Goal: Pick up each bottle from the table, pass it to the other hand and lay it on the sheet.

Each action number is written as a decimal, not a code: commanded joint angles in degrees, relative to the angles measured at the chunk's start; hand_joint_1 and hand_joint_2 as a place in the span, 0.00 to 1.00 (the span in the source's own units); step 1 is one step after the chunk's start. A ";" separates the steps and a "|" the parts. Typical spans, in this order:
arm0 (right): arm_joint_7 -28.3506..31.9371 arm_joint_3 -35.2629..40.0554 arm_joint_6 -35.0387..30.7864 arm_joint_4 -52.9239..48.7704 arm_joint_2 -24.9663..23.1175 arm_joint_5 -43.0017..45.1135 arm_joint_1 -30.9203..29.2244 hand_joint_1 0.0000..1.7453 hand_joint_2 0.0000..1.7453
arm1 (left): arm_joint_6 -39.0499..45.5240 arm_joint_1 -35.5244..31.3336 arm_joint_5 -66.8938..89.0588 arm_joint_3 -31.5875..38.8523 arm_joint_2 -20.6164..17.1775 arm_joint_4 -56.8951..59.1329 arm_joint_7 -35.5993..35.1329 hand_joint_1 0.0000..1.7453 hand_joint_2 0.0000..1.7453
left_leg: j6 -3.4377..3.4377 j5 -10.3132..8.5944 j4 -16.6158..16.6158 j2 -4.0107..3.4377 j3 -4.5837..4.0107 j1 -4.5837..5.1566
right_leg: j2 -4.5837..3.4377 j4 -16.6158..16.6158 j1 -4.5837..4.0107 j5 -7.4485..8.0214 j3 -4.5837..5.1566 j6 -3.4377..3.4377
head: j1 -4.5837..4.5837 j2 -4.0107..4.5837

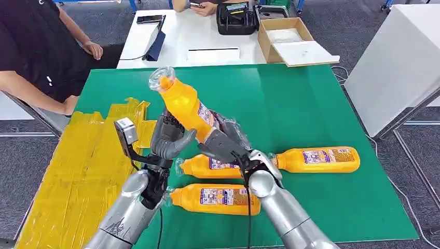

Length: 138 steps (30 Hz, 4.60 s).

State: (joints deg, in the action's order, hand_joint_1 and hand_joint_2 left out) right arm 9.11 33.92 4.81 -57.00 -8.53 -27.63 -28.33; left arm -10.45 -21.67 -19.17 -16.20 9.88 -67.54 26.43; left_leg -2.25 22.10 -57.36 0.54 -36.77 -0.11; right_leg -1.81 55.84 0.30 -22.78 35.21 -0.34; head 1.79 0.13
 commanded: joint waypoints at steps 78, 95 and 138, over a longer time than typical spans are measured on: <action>-1.95 -3.15 -2.87 -18.62 11.41 3.50 12.71 0.00 0.00 | 1.99 4.98 7.45 8.35 -4.94 -7.06 -0.08 1.00 1.00 | 0.23 0.14 -0.08 0.21 0.20 0.04 | 0.46 0.03 0.00 -0.23 -0.28 -0.01 | 0.00 0.00; 1.61 -14.75 4.77 -31.69 20.66 10.19 16.09 0.00 0.00 | 48.34 -6.42 85.65 8.06 -16.33 12.21 -13.13 1.00 1.00 | 0.12 -0.02 0.07 0.00 0.12 0.12 | 0.14 -0.05 0.10 0.00 -0.09 0.01 | -0.02 0.00; 5.09 -14.14 7.72 -24.96 17.54 8.02 11.82 0.00 0.00 | 50.45 0.14 98.80 12.21 -18.21 38.22 -15.36 1.00 1.00 | 0.18 0.01 0.05 -0.10 0.06 0.08 | 0.01 -0.04 0.06 0.02 -0.03 0.04 | 0.02 0.00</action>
State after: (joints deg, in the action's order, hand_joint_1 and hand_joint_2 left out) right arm 13.75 18.62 11.93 -86.68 10.53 -19.21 -13.56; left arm 39.91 -24.22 80.34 -5.40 -8.11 -35.03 9.82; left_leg -2.17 22.02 -57.35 0.59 -36.94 -0.07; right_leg -1.77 55.83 0.34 -22.72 35.36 -0.29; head 1.81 0.13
